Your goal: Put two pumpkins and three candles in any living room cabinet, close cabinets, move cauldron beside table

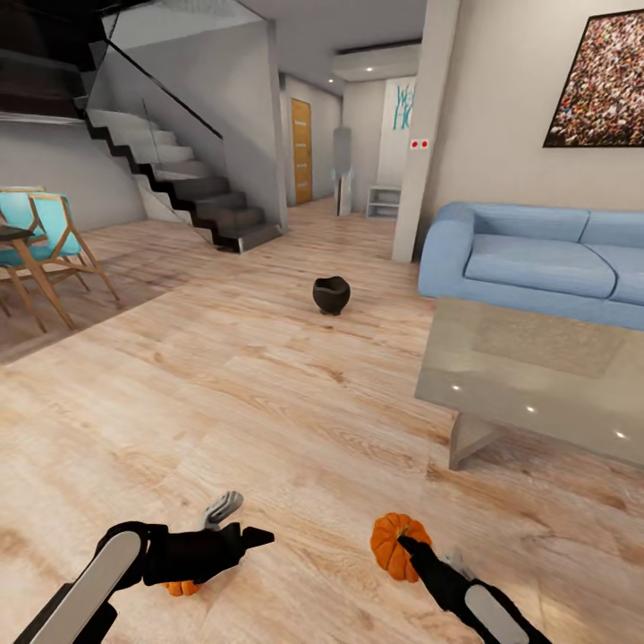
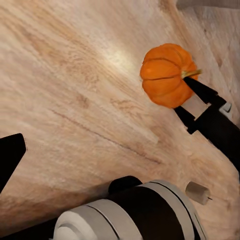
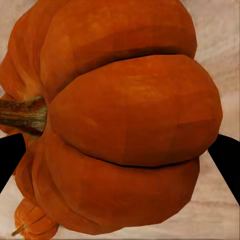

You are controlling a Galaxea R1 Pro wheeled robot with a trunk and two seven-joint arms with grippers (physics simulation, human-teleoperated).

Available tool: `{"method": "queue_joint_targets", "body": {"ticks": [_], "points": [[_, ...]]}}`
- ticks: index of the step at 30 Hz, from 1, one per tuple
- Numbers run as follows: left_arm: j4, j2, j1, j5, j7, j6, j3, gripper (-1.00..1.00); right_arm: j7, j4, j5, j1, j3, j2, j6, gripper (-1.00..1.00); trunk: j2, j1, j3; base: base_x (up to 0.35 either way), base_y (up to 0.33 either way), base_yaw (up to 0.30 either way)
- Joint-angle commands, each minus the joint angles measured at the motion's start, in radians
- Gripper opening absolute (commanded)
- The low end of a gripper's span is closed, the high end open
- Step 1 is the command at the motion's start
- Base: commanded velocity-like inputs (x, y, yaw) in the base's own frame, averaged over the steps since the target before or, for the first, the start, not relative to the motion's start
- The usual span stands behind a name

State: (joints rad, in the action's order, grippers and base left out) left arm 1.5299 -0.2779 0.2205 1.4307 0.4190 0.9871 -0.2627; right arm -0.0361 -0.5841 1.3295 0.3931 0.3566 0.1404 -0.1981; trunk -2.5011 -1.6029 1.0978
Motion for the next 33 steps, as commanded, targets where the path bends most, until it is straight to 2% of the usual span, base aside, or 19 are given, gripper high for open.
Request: {"method": "queue_joint_targets", "body": {"ticks": [1, 2, 4, 6, 8, 9, 12, 16, 19, 23, 27, 29, 33], "points": [[0.001, -0.002, 0.001, 0.009, 0.011, 0.0, 0.008, 1.0, 0.064, -0.045, 0.003, 0.016, 0.007, 0.0, -0.016, -1.0, 0.0, 0.0, 0.001, 0.0, 0.0, 0.026], [0.001, -0.003, 0.001, 0.009, 0.011, 0.0, 0.014, 1.0, 0.08, -0.054, 0.003, 0.026, 0.008, 0.0, -0.021, -1.0, 0.0, 0.0, 0.001, 0.0, 0.0, 0.021], [0.001, -0.011, 0.0, 0.006, 0.011, 0.002, 0.054, 1.0, 0.127, -0.078, 0.003, 0.081, 0.011, 0.001, -0.06, -1.0, 0.0, 0.0, 0.001, 0.0, 0.0, 0.009], [0.001, -0.032, 0.0, 0.007, 0.011, 0.003, 0.084, 1.0, 0.156, -0.085, 0.002, 0.115, 0.013, -0.002, -0.118, -1.0, 0.0, 0.0, 0.001, 0.0, 0.0, 0.004], [0.001, -0.058, 0.0, 0.011, 0.01, 0.003, 0.103, 1.0, 0.201, -0.089, -0.014, 0.154, 0.014, -0.018, -0.166, -1.0, 0.0, 0.0, 0.001, 0.0, 0.0, 0.001], [0.001, -0.069, 0.0, 0.012, 0.01, 0.004, 0.11, 1.0, 0.23, -0.09, -0.032, 0.173, 0.014, -0.03, -0.182, -1.0, 0.0, 0.0, 0.001, 0.0, 0.0, 0.0], [0.001, -0.091, 0.0, 0.006, 0.013, 0.002, 0.153, 1.0, 0.343, -0.084, -0.112, 0.241, 0.013, -0.097, -0.207, -1.0, 0.0, 0.0, 0.001, 0.0, 0.0, 0.0], [-0.003, -0.098, 0.0, -0.011, 0.034, 0.0, 0.173, 1.0, 0.42, -0.078, -0.147, 0.264, 0.013, -0.15, -0.213, -1.0, 0.0, 0.0, 0.001, 0.0, 0.0, 0.0], [-0.008, -0.099, 0.0, -0.019, 0.051, -0.002, 0.177, 1.0, 0.443, -0.077, -0.169, 0.272, 0.013, -0.167, -0.249, -1.0, 0.0, 0.0, 0.001, 0.0, 0.0, 0.0], [-0.038, -0.101, 0.003, -0.035, 0.057, -0.003, 0.184, 1.0, 0.442, -0.079, -0.22, 0.274, 0.013, -0.184, -0.288, -1.0, 0.0, 0.0, 0.001, 0.04, 0.012, 0.0], [-0.102, -0.1, 0.01, -0.054, 0.055, -0.003, 0.232, 1.0, 0.441, -0.082, -0.285, 0.275, 0.014, -0.245, -0.295, -1.0, 0.0, 0.0, 0.001, 0.137, 0.046, 0.0], [-0.11, -0.1, 0.01, -0.056, 0.055, -0.003, 0.246, 1.0, 0.442, -0.083, -0.297, 0.275, 0.015, -0.261, -0.298, -1.0, 0.0, 0.0, 0.001, 0.037, 0.011, 0.0], [-0.116, -0.1, 0.011, -0.059, 0.059, -0.005, 0.255, 1.0, 0.441, -0.086, -0.305, 0.275, 0.015, -0.27, -0.3, -1.0, 0.0, 0.0, 0.001, 0.011, 0.003, 0.018]]}}
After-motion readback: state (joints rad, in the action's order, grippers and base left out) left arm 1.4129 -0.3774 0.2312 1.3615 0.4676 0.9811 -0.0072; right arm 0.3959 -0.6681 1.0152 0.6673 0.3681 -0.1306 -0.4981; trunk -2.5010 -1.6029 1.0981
